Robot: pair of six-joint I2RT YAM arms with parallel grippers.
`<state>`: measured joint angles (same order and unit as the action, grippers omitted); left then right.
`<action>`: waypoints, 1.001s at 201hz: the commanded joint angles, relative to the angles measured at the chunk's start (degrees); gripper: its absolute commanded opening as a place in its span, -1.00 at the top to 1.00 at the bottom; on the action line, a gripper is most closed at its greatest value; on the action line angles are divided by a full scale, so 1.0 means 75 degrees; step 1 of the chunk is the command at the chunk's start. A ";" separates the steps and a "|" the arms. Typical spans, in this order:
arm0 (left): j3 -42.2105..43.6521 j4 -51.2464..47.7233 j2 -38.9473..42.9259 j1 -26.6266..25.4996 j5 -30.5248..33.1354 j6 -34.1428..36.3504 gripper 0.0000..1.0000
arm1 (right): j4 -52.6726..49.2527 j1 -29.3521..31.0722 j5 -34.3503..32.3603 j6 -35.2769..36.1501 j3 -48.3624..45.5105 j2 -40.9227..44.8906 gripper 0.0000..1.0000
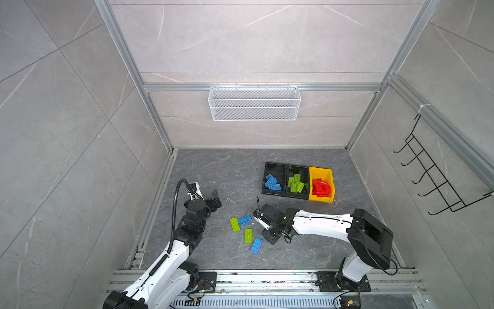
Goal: Sort the legos into containers by color
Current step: 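Move the right gripper back to the pile and grasp a light-blue 2x4 brick, then carry the light-blue brick into the blue compartment and open the right gripper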
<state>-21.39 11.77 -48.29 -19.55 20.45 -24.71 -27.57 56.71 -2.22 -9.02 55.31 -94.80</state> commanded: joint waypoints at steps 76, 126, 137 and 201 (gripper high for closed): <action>-0.0004 0.0130 0.0112 0.0064 -0.0038 -0.0069 -0.99 | 0.0479 -0.1696 0.1011 0.0038 -0.0031 0.1870 0.46; -0.0017 0.0131 0.0064 0.0064 -0.0046 -0.0059 -0.99 | 0.0610 -0.2781 0.1256 0.0081 0.0911 0.1436 0.46; -0.0014 0.0130 0.0064 0.0064 -0.0043 -0.0052 -0.99 | 0.0640 -0.2955 0.1277 0.0034 0.1200 0.1190 0.46; -0.0007 0.0162 0.0047 0.0076 -0.0044 -0.0047 -0.99 | 0.0814 -0.3973 0.1610 -0.0183 0.2955 -0.0484 0.46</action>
<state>-21.39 11.77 -48.29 -19.22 20.43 -24.71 -22.39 29.08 8.03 -9.41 72.82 -94.56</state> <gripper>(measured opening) 0.994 0.343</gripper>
